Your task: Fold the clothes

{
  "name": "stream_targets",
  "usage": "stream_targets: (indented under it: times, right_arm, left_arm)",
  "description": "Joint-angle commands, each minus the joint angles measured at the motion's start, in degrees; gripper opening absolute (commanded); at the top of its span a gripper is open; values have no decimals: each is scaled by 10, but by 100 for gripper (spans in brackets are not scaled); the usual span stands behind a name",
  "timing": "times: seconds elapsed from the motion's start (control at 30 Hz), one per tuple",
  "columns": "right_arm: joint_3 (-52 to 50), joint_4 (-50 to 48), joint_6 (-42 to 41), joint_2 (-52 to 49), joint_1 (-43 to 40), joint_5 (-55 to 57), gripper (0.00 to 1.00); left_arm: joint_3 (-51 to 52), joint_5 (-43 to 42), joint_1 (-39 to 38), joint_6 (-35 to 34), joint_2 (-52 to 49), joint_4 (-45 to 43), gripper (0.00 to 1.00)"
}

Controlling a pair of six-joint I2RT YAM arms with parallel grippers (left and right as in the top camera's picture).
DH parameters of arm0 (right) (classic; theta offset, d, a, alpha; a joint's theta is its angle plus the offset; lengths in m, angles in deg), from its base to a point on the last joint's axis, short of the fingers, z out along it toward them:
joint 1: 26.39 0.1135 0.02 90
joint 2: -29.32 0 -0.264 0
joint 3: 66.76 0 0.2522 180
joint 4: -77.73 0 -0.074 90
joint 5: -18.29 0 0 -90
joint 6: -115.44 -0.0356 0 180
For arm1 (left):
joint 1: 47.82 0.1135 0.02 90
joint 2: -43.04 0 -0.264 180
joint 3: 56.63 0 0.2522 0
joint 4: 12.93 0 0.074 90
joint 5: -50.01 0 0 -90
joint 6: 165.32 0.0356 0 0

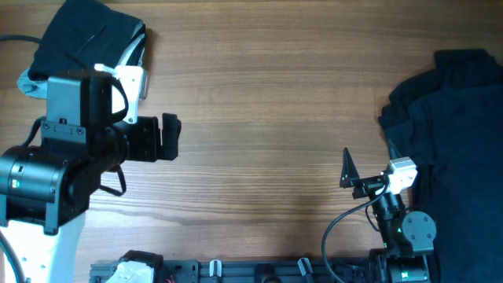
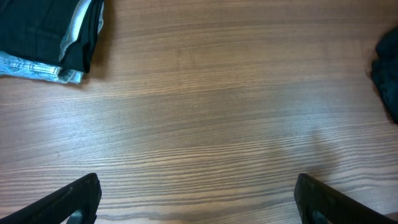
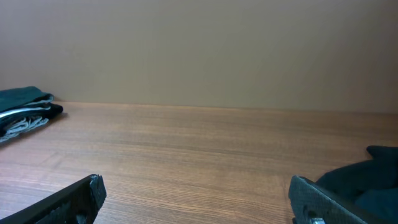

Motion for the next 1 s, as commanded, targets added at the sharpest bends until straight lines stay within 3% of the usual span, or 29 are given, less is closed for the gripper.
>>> stream_targets:
  times: [0.0,0.07,0.17,0.37,0.47,0.67,0.77,0.87,0.97]
  right_arm:
    - [-3,-3,7,4,-3,-11,100]
    - [-3,-3,7,4,-3,-11,100]
    - [-3,-3,7,4,-3,-11,100]
    - [-3,-3,7,4,-3,-11,100]
    - [-3,-3,7,4,-3,-11,100]
    - [-3,-3,7,4,-3,-11,100]
    - [-3,-3,7,4,-3,-11,100]
    - [-3,-3,7,4,-3,-11,100]
    - [-3,-3,7,4,-3,-11,100]
  left_arm:
    - [0,4,-3,-7,18,-2,100]
    - [7,3,10,-8,49,-9,100]
    - [113,-8,36,-7,152,-185,100]
    - [487,-7,41,-7,400,-514,100]
    - [629,-7,42,-7,494,-583,100]
    - [889,-8,49,-8,649,-815,100]
    - [941,-8,49,-8,675,-845,100]
    - [950,-8,49,-8,675,-780,100]
    - [950,-8,48,-8,673,-773,100]
